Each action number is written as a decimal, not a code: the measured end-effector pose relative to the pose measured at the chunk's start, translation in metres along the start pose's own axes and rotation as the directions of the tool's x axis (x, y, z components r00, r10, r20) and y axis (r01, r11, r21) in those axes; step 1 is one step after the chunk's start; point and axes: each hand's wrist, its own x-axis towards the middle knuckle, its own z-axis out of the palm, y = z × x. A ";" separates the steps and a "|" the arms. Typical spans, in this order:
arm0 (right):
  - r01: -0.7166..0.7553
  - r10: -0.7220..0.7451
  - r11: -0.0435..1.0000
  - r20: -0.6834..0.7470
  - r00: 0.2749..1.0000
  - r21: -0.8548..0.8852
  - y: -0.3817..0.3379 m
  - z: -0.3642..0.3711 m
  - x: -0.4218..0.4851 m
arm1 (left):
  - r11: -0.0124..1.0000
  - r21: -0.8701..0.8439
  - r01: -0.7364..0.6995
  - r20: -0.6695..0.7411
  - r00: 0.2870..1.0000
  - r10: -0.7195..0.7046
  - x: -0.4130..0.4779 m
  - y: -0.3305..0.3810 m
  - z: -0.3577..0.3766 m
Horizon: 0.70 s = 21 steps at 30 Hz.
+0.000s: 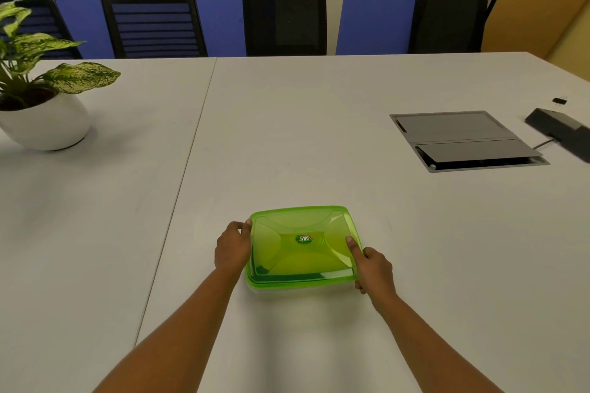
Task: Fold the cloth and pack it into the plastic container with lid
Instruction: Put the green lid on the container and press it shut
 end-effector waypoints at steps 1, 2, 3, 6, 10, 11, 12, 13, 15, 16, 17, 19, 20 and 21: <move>-0.003 0.003 1.000 -0.004 1.000 0.012 -0.001 0.001 -0.001 | 1.000 -0.016 0.019 0.000 1.000 -0.019 -0.003 -0.004 0.000; -0.006 0.006 1.000 -0.010 1.000 0.021 -0.002 0.003 -0.002 | 0.999 -0.023 0.040 0.001 0.999 -0.040 -0.007 -0.008 0.000; -0.011 0.011 1.000 -0.019 1.000 0.029 -0.004 0.005 -0.003 | 0.998 -0.026 0.061 0.004 0.998 -0.061 -0.011 -0.012 0.000; -0.021 0.023 0.999 -0.048 0.999 0.047 -0.007 0.011 -0.005 | 0.993 -0.016 0.113 0.011 0.994 -0.113 -0.020 -0.017 0.000; -0.025 0.028 0.998 -0.060 0.998 0.050 -0.011 0.018 -0.008 | 0.986 0.064 0.151 0.015 0.988 -0.152 -0.026 -0.015 -0.002; -0.024 0.027 0.999 -0.058 0.998 0.045 -0.012 0.019 -0.008 | 0.985 0.068 0.159 0.019 0.987 -0.161 -0.026 -0.014 -0.002; -0.022 0.024 0.999 -0.055 0.998 0.039 -0.012 0.018 -0.008 | 0.984 0.073 0.164 0.023 0.986 -0.166 -0.026 -0.013 -0.002; -0.019 0.021 0.999 -0.051 0.998 0.036 -0.012 0.018 -0.008 | 0.983 0.082 0.162 0.024 0.986 -0.165 -0.026 -0.013 -0.001; -0.014 0.015 0.999 -0.048 0.999 0.029 -0.012 0.018 -0.007 | 0.985 0.100 0.138 0.011 0.990 -0.139 -0.025 -0.012 0.000; -0.013 0.014 1.000 -0.048 0.999 0.026 -0.012 0.018 -0.006 | 0.987 0.108 0.121 0.003 0.992 -0.122 -0.024 -0.013 0.001; -0.013 0.014 1.000 -0.048 0.999 0.022 -0.012 0.018 -0.006 | 0.988 0.118 0.101 -0.001 0.995 -0.102 -0.023 -0.014 0.001; -0.012 0.013 1.000 -0.048 0.999 0.017 -0.013 0.018 -0.005 | 0.988 0.137 0.070 -0.001 0.998 -0.071 -0.019 -0.017 0.003; -0.011 0.012 1.000 -0.047 0.999 0.016 -0.013 0.018 -0.005 | 0.988 0.140 0.065 -0.001 0.998 -0.066 -0.019 -0.018 0.003; -0.009 0.010 1.000 -0.047 0.999 0.015 -0.013 0.018 -0.005 | 0.988 0.139 0.063 -0.001 0.998 -0.063 -0.019 -0.018 0.003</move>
